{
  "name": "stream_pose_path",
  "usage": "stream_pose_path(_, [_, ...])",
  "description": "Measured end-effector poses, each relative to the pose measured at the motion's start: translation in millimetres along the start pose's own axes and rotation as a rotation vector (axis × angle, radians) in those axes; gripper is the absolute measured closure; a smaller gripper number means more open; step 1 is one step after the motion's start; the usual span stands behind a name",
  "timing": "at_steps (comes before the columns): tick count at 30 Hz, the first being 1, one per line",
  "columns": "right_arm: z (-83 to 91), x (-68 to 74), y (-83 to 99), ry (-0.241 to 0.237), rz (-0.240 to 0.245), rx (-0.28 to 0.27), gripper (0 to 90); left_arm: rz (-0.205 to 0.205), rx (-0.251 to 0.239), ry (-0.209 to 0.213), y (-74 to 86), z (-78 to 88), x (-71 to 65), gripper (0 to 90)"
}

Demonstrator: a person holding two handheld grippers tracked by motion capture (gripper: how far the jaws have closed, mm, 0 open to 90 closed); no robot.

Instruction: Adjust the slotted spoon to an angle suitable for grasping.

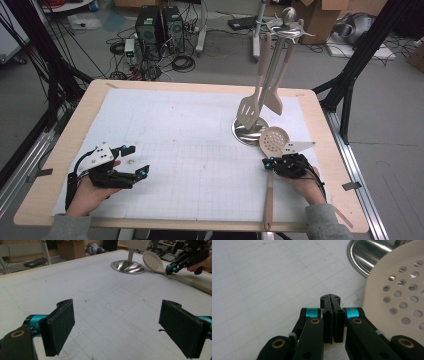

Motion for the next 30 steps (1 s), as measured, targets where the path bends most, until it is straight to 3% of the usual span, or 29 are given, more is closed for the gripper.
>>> stream_pose_path(4, [-3.8, -8.5, 0.2, -0.005, -0.063, -0.018, 89.6, 0.001, 0.009, 0.004, 1.4, -2.3, -1.2, 13.6])
stream_pose_path(10, [-6.9, -10.6, 1.0, 0.03, -0.024, 0.004, 89.7, 0.0, 0.01, 0.006, 1.6, -3.2, -2.1, 13.6])
stream_pose_path(14, [-2.6, -14.7, 3.4, 0.017, -0.064, 0.008, 89.7, 0.002, 0.01, 0.008, 1.8, -2.7, -2.4, 13.6])
stream_pose_path(22, [7.2, -17.3, 8.3, 0.059, -0.055, 0.021, 89.7, -0.001, 0.014, 0.008, 2.3, -2.7, -3.6, 13.6])
stream_pose_path(30, [21.2, -21.8, 20.3, 0.075, -0.1, -0.003, 89.7, -0.003, 0.016, 0.01, 2.5, -2.6, -2.8, 13.6])
Point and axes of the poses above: each handheld gripper's, and its own axes: z roughly backward along the jaws, y roughly out of its underside, x roughly to its left, the point moved 1 cm from there along -z, roughly forward along the jaws, and after that the axes turned 11 degrees about -z, right-handed, at the moved point
